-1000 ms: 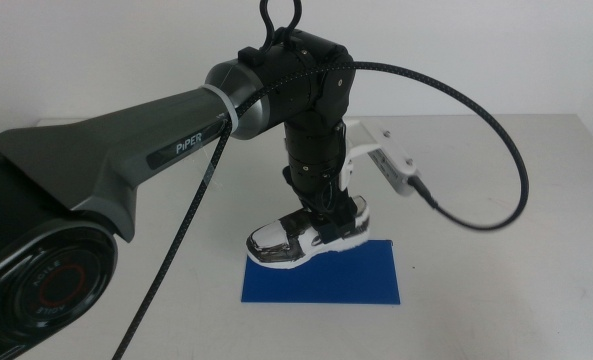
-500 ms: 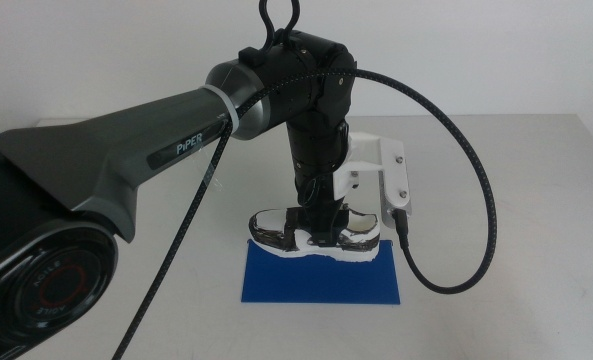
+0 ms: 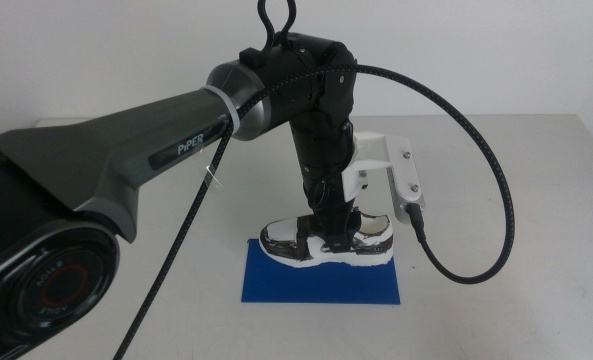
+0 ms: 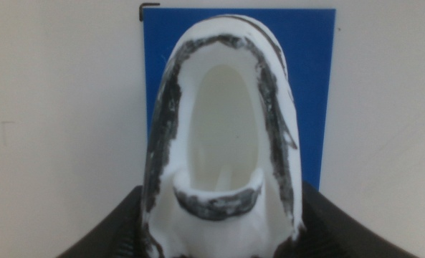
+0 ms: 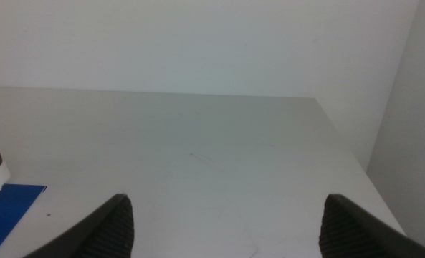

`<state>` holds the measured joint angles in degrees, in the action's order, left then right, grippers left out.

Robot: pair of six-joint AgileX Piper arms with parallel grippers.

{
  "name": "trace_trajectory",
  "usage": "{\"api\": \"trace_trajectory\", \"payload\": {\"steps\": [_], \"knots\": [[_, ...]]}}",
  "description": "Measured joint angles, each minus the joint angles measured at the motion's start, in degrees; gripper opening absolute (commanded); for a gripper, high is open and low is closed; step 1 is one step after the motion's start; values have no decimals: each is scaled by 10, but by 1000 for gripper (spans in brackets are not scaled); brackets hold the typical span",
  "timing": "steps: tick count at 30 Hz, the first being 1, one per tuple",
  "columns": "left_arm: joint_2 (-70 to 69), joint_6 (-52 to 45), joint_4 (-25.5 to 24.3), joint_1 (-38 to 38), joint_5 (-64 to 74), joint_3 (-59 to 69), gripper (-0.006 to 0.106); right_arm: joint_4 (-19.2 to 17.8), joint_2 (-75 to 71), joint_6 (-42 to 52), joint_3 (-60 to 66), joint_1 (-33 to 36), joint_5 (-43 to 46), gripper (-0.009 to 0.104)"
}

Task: Use one arm to grab the shoe from the table and place it on the mat.

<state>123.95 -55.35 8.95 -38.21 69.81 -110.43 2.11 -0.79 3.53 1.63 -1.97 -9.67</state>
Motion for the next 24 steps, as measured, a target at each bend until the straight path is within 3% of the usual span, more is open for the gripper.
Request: {"api": "trace_trajectory", "payload": {"steps": [18,19,20,22,24], "knots": [[41,22,2,0,-1,0,10,0,0,0,0,0,0,66],[42,22,3,0,-1,-2,29,0,0,0,0,0,0,66],[42,22,3,0,0,-2,75,0,0,0,0,0,0,66],[44,32,1,0,0,-2,93,0,0,0,0,0,0,66],[45,42,0,0,0,-2,94,0,0,0,0,0,0,66]]}}
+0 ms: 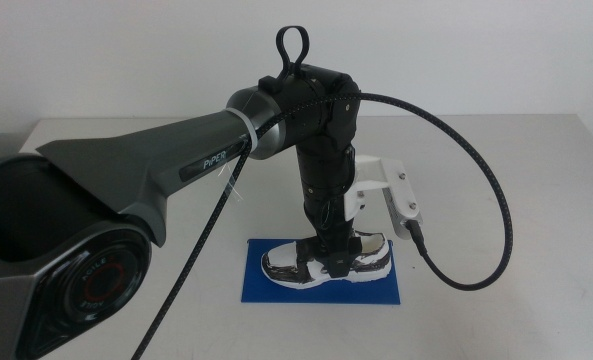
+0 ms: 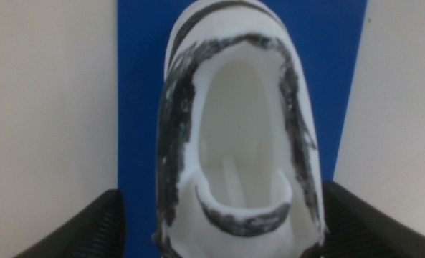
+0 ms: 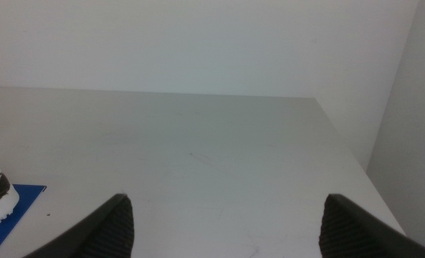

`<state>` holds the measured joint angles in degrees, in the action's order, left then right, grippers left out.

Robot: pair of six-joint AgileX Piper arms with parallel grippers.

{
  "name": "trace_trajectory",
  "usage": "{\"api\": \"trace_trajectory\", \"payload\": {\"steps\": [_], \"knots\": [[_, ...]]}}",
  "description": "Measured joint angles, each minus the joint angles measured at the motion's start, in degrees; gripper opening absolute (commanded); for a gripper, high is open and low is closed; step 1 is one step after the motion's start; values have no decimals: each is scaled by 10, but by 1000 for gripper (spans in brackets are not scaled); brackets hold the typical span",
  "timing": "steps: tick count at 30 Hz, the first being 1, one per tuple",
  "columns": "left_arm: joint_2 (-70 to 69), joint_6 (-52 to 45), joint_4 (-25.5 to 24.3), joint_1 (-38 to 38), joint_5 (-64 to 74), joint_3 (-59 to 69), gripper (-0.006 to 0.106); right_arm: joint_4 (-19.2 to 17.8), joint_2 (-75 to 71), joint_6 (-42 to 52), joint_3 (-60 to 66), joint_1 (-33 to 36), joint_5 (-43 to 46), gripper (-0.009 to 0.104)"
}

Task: Use one arm to grab the shoe from the table and place it on the mat.

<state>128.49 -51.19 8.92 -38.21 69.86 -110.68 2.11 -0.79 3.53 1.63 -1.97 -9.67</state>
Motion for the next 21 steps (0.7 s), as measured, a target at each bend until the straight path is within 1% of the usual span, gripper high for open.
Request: {"api": "trace_trajectory", "payload": {"steps": [4,17,21], "knots": [[0,4,-2,0,0,0,92,0,0,0,0,0,0,66],[-48,13,-9,0,2,0,92,0,0,0,0,0,0,66],[-77,34,-22,0,3,0,92,0,0,0,0,0,0,66]]}}
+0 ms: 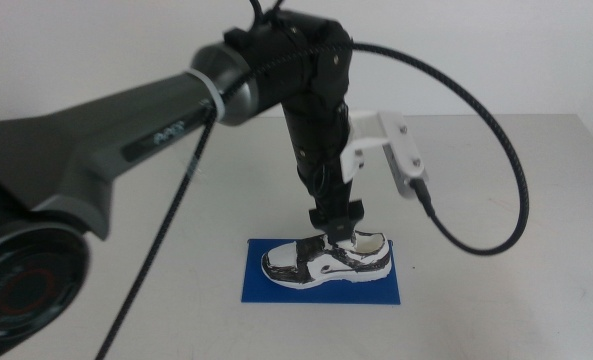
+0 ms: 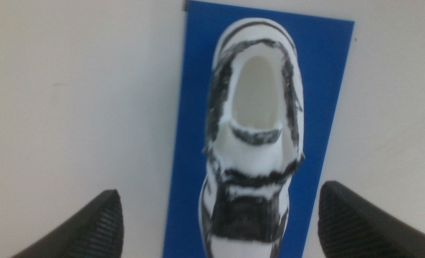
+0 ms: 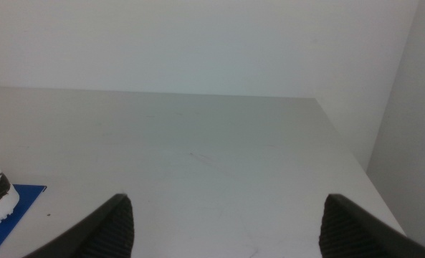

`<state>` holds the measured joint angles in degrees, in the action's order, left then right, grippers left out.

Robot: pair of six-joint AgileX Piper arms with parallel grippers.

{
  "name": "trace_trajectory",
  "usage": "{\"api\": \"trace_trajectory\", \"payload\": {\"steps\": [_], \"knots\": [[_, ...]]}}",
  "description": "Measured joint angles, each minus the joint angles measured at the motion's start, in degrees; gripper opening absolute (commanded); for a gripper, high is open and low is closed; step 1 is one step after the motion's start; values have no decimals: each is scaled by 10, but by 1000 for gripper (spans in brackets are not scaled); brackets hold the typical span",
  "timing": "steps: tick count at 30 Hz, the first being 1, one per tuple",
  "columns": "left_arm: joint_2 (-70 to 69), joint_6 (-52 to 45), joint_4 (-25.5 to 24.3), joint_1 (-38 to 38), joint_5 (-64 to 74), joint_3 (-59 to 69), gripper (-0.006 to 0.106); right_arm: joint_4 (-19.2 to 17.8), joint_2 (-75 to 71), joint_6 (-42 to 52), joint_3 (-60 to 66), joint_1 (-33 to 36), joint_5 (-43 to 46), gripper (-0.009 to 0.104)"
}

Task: Use one arm to grab the shoe from the table and place it on the mat.

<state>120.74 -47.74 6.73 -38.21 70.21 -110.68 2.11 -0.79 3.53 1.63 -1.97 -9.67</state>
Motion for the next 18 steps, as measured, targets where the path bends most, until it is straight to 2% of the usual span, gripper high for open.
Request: {"api": "trace_trajectory", "payload": {"steps": [8,12,18], "knots": [[-86,76,-48,2,6,0,92,0,0,0,0,0,0,66],[-144,132,-57,21,10,0,92,0,0,0,0,0,0,66],[-219,133,-75,64,14,0,92,0,0,0,0,0,0,66]]}}
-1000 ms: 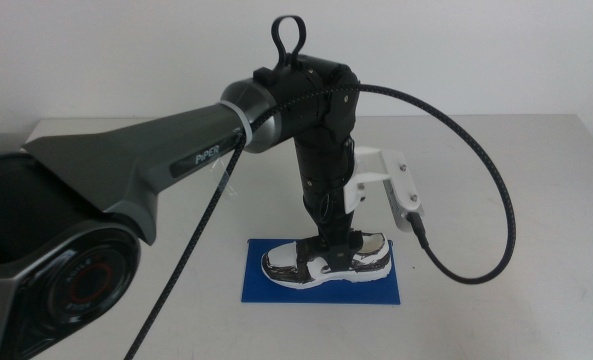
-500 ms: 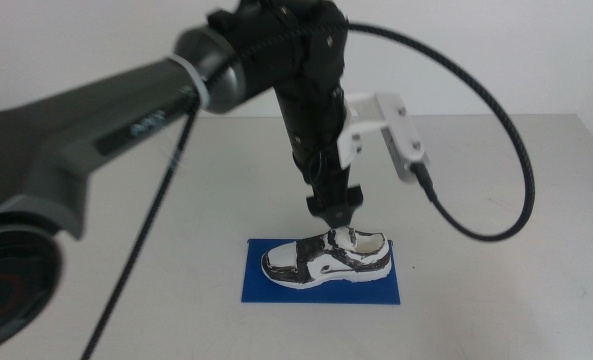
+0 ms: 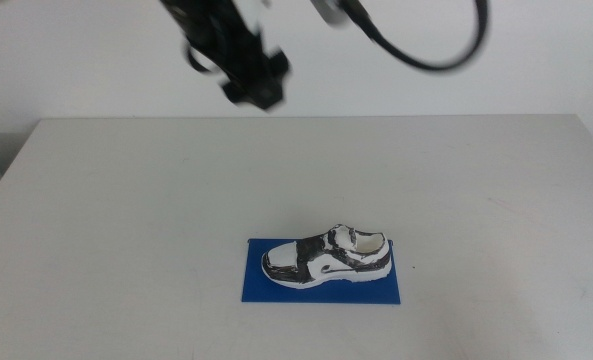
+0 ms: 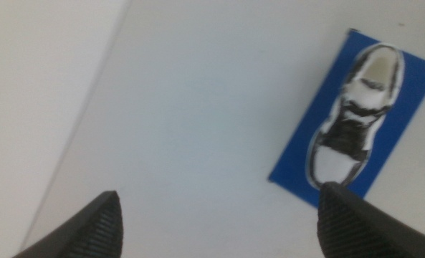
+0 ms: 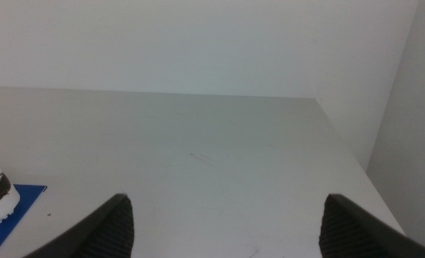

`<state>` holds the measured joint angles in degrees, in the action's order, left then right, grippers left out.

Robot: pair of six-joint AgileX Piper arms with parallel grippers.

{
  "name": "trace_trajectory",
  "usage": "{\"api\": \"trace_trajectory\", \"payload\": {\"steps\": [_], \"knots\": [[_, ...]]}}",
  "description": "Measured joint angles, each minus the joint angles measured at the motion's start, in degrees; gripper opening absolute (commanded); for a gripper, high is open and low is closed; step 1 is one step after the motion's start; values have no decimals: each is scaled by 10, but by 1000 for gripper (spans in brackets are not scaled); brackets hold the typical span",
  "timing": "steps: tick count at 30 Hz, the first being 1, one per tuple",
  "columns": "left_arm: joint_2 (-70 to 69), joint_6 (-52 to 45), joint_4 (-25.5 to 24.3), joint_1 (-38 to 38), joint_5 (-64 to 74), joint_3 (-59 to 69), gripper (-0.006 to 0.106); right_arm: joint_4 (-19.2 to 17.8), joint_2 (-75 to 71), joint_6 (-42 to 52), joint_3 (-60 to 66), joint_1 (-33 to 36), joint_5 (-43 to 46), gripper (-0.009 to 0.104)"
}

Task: Use one arm to grab the shoe from the table and place it on the mat.

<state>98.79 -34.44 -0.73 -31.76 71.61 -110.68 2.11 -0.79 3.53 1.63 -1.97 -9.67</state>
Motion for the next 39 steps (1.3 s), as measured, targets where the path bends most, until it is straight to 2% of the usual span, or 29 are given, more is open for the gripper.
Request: {"api": "trace_trajectory", "payload": {"steps": [5,9,14,18,22,30,39], "knots": [[-55,3,-20,36,1,14,92,0,0,0,0,0,0,66],[-128,49,-83,39,-19,97,92,0,0,0,0,0,0,66],[-260,121,-138,59,-214,275,92,0,0,0,0,0,0,66],[-370,163,-136,123,-416,451,92,0,0,0,0,0,0,66],[-476,171,-130,206,-528,597,92,0,0,0,0,0,0,66],[-690,177,-110,311,-591,801,92,0,0,0,0,0,0,66],[-824,184,-84,318,-595,906,92,0,0,0,0,0,0,66]]}}
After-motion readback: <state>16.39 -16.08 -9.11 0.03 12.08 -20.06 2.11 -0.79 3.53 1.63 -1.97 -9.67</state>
